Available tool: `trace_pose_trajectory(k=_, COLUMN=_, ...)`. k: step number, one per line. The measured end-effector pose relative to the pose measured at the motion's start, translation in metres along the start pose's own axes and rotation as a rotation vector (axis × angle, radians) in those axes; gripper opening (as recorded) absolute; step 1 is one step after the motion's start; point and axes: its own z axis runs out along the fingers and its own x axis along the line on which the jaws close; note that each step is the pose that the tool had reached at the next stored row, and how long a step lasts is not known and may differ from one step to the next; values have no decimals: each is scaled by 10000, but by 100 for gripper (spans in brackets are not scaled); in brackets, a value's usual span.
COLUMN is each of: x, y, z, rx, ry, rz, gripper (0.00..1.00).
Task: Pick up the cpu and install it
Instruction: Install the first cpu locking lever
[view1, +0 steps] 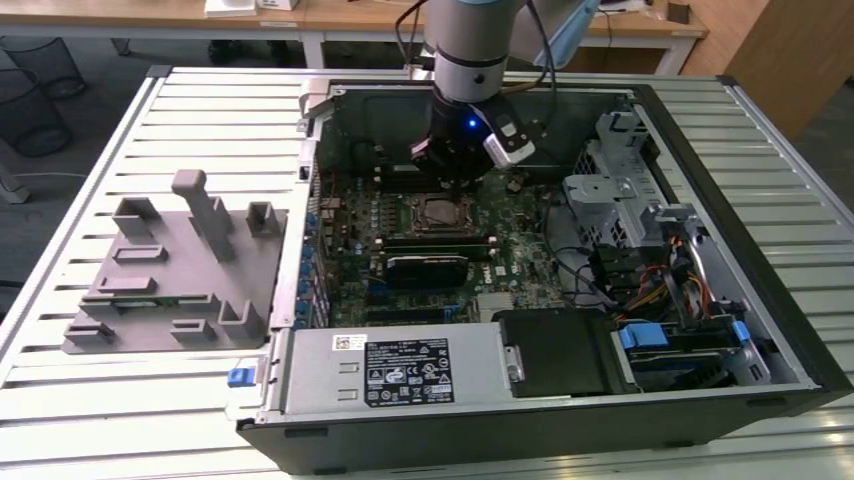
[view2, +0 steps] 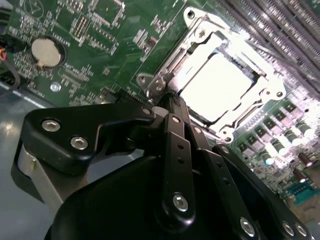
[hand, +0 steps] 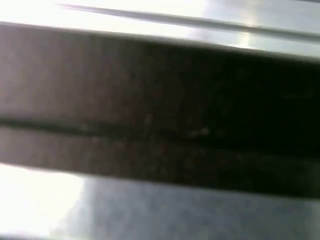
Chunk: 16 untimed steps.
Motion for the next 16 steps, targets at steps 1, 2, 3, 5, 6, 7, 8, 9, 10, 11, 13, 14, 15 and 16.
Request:
trace_pose_trajectory(k=1, x=0, y=1, z=7, rx=78, ry=9, rz=0, gripper=11)
trace_pose_trajectory(k=2, x=0, y=1, z=12, rx=137, ry=16, rz=0, gripper=11)
trace_pose_trajectory(k=3, x=-1, y=4, z=15, rx=169, ry=20, rz=0, gripper=11)
trace_pose_trajectory(k=5, x=-2, y=17, z=17, rx=185, ry=25, rz=-1, gripper=11)
trace_pose_trajectory(k=6, x=-3, y=27, z=18, rx=191, ry=26, rz=-1, gripper=11)
trace_pose_trajectory(k=7, x=-5, y=39, z=21, rx=188, ry=25, rz=-2, gripper=11)
trace_pose_trajectory(k=8, x=-6, y=51, z=24, rx=176, ry=25, rz=-2, gripper=11)
trace_pose_trajectory(k=9, x=-6, y=57, z=24, rx=154, ry=25, rz=-2, gripper=11)
trace_pose_trajectory(k=10, x=-6, y=61, z=24, rx=124, ry=25, rz=-2, gripper=11)
trace_pose_trajectory(k=11, x=-6, y=63, z=24, rx=75, ry=23, rz=-2, gripper=11)
trace_pose_trajectory(k=13, x=-3, y=61, z=23, rx=-21, ry=41, rz=-1, gripper=11)
trace_pose_trajectory(k=14, x=1, y=58, z=19, rx=-122, ry=15, rz=1, gripper=11)
trace_pose_trajectory(k=15, x=-2, y=61, z=24, rx=-230, ry=-8, rz=2, gripper=11)
trace_pose_trajectory(k=16, x=-6, y=66, z=31, rx=-333, ry=-30, rz=2, gripper=11)
